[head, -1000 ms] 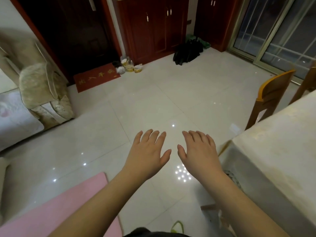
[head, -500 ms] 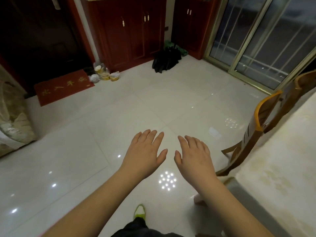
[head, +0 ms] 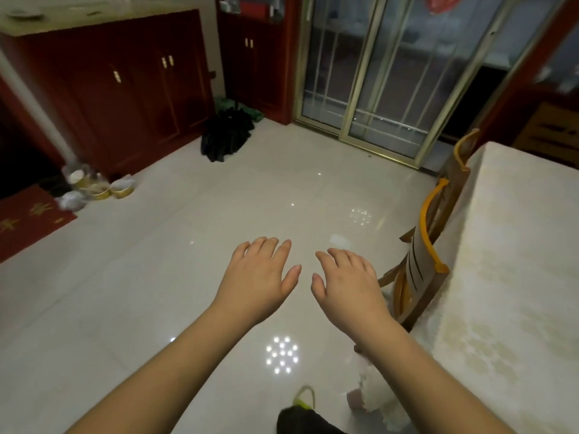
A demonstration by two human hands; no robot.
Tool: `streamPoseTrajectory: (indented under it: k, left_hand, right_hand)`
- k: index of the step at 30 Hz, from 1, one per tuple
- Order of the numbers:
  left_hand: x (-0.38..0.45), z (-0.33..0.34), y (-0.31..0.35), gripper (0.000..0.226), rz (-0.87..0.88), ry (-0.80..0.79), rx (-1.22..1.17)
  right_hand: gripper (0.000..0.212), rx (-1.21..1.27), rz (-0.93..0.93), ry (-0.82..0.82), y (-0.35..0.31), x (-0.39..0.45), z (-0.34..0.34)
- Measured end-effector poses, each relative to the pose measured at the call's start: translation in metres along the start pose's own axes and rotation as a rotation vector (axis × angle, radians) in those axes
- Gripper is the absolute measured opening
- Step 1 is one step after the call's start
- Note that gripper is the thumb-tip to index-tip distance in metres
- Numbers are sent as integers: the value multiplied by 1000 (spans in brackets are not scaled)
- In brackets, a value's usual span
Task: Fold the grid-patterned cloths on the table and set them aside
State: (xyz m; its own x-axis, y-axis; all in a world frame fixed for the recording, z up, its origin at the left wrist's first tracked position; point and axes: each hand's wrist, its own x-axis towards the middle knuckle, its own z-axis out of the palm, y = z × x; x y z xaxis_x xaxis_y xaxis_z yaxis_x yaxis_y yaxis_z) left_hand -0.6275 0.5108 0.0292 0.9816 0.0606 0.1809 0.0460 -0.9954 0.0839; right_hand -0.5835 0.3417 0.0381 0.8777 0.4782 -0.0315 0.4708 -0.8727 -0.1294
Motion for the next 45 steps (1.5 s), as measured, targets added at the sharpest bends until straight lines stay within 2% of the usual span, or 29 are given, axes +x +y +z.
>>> streamPoseTrajectory:
  k: [12, 24, 34, 40, 45]
  left_hand:
    - [215, 46, 20, 56, 149, -58, 26]
    - [389, 88, 36, 55, 292, -146, -4]
    - [567, 122, 0, 79, 402, -186, -72]
    - [664, 129, -16, 71, 460, -185, -76]
    - [734, 146, 3, 64, 490, -208, -79]
  right_hand:
    - [47, 46, 143, -57, 99, 176, -15]
    - [48, 68, 266, -90, 183, 311, -21]
    - [48, 65, 389, -71, 225, 477, -26]
    - [49, 67, 462, -40, 247, 556, -41]
    - [50, 70, 549, -38, 294, 598, -49]
